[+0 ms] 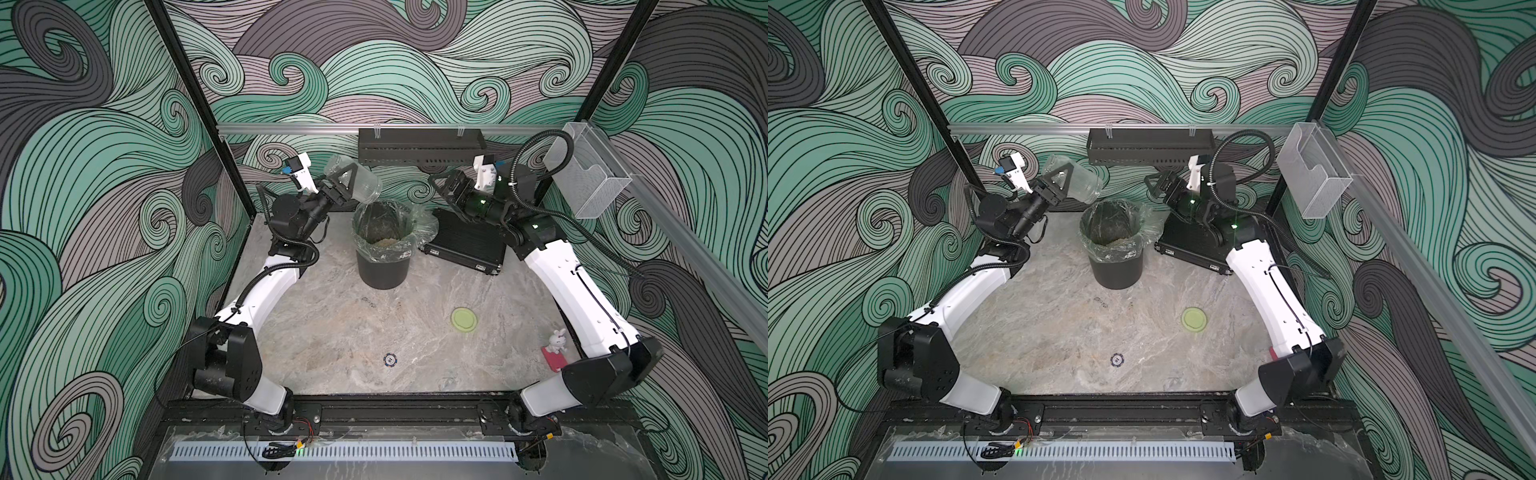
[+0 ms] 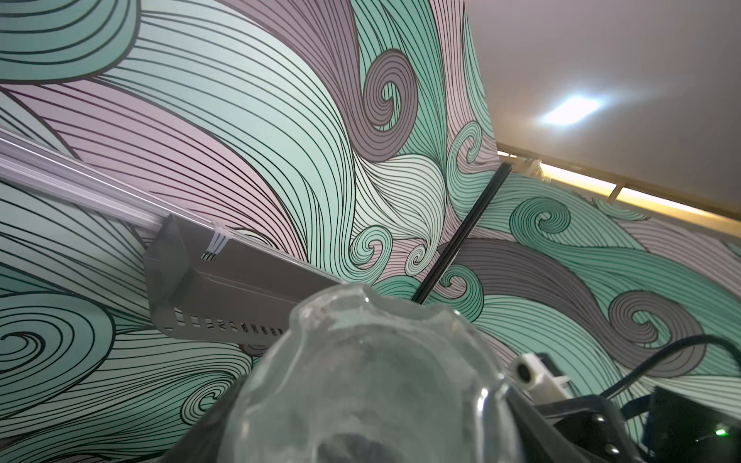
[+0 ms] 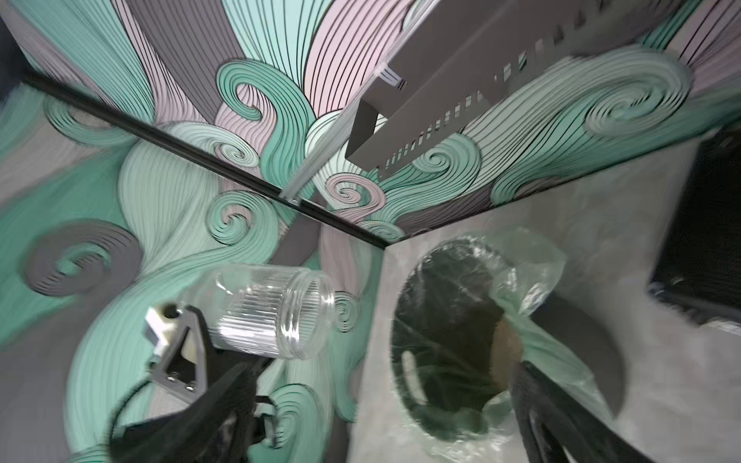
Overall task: Empty expired oatmeal from jars
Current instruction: Pour the expired oatmeal into the trash bin, then place the jar at the center of the board.
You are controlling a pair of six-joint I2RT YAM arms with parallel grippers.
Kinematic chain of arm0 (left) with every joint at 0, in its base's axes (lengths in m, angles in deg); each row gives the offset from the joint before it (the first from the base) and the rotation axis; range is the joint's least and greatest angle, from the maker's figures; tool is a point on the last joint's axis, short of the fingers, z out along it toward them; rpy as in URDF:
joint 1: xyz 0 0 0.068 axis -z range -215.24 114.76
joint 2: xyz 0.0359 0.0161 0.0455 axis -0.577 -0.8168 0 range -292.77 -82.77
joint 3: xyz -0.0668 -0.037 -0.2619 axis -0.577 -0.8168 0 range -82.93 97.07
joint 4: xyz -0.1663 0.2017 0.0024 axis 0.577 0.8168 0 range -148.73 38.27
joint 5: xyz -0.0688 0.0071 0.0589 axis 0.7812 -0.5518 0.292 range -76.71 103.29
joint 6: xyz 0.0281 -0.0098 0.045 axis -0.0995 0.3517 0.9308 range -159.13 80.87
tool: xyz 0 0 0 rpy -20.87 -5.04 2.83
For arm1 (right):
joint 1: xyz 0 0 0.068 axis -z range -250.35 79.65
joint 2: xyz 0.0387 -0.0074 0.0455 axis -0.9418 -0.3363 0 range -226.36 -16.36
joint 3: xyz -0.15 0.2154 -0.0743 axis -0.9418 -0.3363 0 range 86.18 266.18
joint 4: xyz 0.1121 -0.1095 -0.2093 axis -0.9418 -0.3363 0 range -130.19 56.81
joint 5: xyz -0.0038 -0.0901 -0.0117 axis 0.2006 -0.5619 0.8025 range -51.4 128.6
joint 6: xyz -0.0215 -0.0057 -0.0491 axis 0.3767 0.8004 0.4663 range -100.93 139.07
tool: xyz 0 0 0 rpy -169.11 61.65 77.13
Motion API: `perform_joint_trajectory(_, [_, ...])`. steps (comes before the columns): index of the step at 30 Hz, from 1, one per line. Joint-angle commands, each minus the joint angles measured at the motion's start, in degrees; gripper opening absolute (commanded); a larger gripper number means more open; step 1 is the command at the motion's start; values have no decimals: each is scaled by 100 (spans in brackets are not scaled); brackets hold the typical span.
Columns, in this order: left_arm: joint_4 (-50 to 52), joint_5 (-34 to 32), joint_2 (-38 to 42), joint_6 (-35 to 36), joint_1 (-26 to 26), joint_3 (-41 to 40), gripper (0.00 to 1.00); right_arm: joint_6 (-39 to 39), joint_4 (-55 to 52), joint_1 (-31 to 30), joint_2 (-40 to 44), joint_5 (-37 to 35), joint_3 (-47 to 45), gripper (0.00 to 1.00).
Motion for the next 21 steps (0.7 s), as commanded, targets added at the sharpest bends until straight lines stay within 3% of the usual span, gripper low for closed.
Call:
perform_joint_trajectory(1, [-1191,-171,-55,-753,-53,15,31,-2553,1648,-5,-262,1331,-384,99])
perform_joint_trajectory(6, [-1789,-258,-246,-1455,-67,-29,30,-3561,2721,-84,-801,1879,-10,94])
perform_joint_trajectory(14, [-2384,-383,-575,-2216,-67,49,28,-4070,3413,-286,-1536,2137,744,79])
perform_joint_trajectory(21, [-2525,-512,-675,-2586,-67,6,28,-4332,3532,-459,-2108,2242,1453,74])
